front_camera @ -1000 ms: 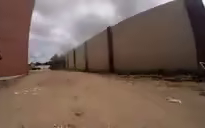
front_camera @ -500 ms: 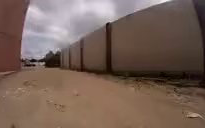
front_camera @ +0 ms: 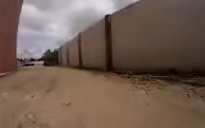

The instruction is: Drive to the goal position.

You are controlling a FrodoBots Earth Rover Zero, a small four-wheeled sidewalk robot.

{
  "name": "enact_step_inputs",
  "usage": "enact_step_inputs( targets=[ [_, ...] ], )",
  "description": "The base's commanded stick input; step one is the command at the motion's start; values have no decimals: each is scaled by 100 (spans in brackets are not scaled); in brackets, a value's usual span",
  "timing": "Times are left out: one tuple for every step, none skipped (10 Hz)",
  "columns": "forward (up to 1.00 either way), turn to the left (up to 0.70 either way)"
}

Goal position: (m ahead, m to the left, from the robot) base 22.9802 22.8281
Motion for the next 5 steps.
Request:
enact_step_inputs(
  targets=[
    [100, 0],
    [100, 0],
    [100, 27],
    [100, 24],
    [100, 11]
  ],
)
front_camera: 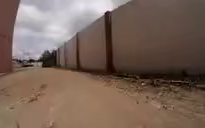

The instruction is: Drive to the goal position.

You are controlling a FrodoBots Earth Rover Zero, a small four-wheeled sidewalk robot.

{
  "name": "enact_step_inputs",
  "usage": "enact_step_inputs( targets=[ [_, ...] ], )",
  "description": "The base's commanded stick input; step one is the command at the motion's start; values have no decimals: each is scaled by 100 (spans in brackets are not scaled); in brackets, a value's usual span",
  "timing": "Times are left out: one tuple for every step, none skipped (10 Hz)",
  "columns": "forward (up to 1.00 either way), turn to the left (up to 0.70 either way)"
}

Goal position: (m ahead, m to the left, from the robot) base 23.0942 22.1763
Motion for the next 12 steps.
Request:
enact_step_inputs(
  targets=[
    [100, 0],
    [100, 0],
    [100, 0],
    [100, 0],
    [100, 13],
    [100, 27],
    [100, 27],
    [100, 0],
    [100, 0],
    [100, 27],
    [100, 27],
    [100, 27]
  ],
)
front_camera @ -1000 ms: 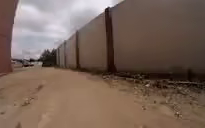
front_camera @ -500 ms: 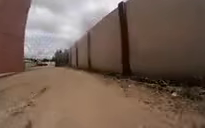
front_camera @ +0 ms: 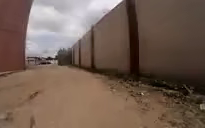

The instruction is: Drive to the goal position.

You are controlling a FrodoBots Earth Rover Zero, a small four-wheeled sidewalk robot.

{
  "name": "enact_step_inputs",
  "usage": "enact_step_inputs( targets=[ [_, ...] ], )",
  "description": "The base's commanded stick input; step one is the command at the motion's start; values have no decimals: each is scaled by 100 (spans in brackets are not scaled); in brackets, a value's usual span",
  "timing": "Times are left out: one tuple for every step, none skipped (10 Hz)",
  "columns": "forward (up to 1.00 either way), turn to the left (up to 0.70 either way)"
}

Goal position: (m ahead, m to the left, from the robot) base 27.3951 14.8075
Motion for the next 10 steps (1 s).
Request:
enact_step_inputs(
  targets=[
    [100, 26],
    [100, 11],
    [100, 0],
    [100, 0],
    [100, 0],
    [100, 0],
    [100, 0],
    [100, 27],
    [100, 27],
    [100, 21]
  ],
)
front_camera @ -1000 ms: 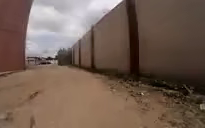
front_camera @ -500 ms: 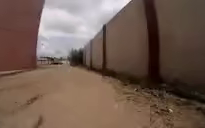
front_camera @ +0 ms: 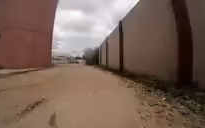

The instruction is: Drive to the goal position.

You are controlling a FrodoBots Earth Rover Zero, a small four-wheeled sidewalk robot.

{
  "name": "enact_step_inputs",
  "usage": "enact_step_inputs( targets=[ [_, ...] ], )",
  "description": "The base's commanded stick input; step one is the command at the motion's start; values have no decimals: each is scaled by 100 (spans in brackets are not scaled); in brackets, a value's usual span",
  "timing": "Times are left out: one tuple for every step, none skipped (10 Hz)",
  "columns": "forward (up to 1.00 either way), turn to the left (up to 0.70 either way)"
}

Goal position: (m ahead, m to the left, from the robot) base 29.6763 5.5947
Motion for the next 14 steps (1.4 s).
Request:
enact_step_inputs(
  targets=[
    [100, 5],
    [100, 0],
    [100, 0],
    [100, 0],
    [100, 0],
    [100, 0],
    [100, 0],
    [100, 0],
    [100, 0],
    [100, 0],
    [100, 0],
    [100, 27],
    [100, 27],
    [100, 0]
  ],
)
